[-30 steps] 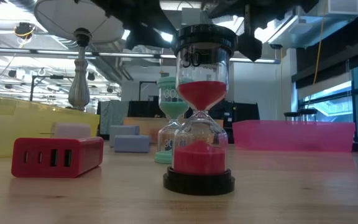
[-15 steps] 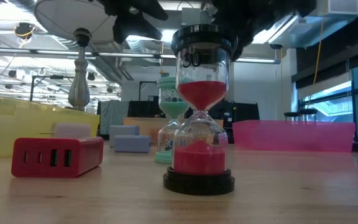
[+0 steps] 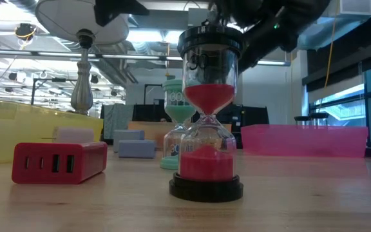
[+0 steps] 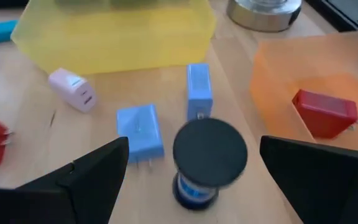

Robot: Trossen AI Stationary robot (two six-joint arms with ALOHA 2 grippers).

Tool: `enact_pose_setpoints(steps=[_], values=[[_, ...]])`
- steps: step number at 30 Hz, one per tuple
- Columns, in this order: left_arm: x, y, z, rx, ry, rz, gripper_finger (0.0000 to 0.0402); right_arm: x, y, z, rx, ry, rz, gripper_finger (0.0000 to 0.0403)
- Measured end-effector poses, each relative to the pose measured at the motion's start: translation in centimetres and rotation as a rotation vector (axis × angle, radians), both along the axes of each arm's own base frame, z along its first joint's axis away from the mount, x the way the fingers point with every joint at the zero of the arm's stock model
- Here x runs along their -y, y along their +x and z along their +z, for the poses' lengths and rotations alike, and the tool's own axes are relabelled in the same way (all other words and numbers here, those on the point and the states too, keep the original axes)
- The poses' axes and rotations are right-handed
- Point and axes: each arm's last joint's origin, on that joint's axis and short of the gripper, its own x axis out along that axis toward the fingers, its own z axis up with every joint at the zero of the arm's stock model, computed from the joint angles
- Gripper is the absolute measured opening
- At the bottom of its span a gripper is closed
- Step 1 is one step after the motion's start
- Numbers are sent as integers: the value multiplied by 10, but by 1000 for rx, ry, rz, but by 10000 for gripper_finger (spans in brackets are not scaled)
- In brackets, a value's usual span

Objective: Pick & Place Office items
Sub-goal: Put the dark blue hourglass into the pink bin

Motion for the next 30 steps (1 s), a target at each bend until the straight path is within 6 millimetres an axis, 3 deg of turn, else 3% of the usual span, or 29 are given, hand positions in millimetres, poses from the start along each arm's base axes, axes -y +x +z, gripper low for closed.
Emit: enact_pose_setpoints(steps=[9, 20, 30], values=[[1, -12, 9, 31, 32, 42, 212, 11, 8, -19, -10, 29, -51, 366], [1, -13, 7, 13, 44, 51, 212, 15, 9, -22, -6, 64, -81, 365], [0, -13, 7, 14, 52, 64, 212, 13, 11, -33, -22, 160, -87, 295]])
